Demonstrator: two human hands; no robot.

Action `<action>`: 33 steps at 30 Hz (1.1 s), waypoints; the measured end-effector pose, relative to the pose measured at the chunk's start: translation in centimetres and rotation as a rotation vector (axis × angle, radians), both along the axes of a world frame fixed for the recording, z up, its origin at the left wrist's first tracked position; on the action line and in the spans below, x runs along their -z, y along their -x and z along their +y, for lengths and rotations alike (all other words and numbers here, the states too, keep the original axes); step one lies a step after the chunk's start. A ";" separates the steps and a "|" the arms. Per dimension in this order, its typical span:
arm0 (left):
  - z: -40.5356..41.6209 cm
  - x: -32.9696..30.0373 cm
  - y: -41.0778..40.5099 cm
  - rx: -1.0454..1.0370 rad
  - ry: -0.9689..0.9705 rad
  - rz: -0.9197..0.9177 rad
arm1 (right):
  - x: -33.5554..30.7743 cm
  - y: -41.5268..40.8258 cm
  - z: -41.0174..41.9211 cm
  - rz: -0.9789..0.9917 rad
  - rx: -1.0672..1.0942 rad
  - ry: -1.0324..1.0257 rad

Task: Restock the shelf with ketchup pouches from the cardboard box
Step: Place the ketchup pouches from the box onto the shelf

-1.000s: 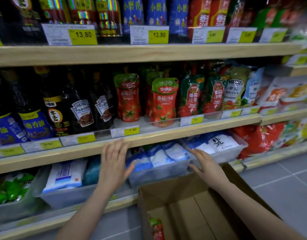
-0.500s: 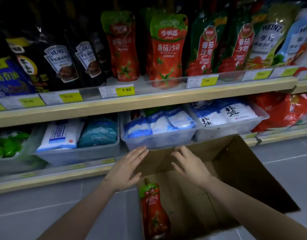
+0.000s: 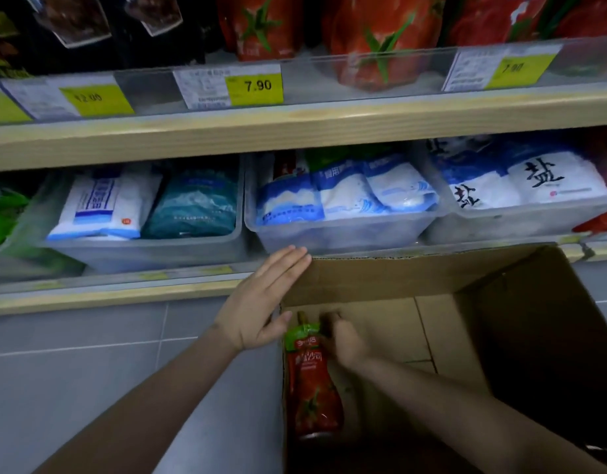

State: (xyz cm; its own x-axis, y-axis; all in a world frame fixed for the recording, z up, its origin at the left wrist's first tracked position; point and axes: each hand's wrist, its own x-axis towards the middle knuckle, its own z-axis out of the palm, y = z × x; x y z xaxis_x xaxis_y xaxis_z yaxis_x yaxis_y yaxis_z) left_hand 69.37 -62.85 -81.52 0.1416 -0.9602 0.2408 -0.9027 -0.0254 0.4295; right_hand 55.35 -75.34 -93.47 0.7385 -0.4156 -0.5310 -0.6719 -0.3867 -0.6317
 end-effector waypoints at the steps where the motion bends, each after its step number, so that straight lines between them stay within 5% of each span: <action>1: -0.2 0.1 0.1 0.003 0.003 0.005 | 0.5 -0.1 0.0 0.005 0.037 -0.002; 9: -0.6 0.3 0.4 -0.030 -0.013 -0.012 | -0.9 1.3 -0.9 -0.037 0.228 -0.152; 14: -0.3 0.0 0.5 -0.047 -0.049 -0.046 | -5.4 4.1 -1.4 -0.171 0.352 -0.418; 24: 0.5 -4.0 0.6 -0.079 -0.305 -0.185 | -16.8 5.9 -2.3 -0.491 0.258 -0.244; 33: -0.4 -9.2 5.3 -0.223 -0.226 0.705 | -29.4 3.1 -2.9 -0.730 0.290 -0.257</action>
State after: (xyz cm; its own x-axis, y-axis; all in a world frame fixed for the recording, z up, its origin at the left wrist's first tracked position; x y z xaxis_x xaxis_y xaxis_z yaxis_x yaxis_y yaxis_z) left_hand 64.10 -63.27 -72.32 0.3846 -0.9060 -0.1768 -0.3813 -0.3303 0.8634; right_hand 52.28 -78.28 -64.06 0.8167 -0.5735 -0.0637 -0.1092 -0.0453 -0.9930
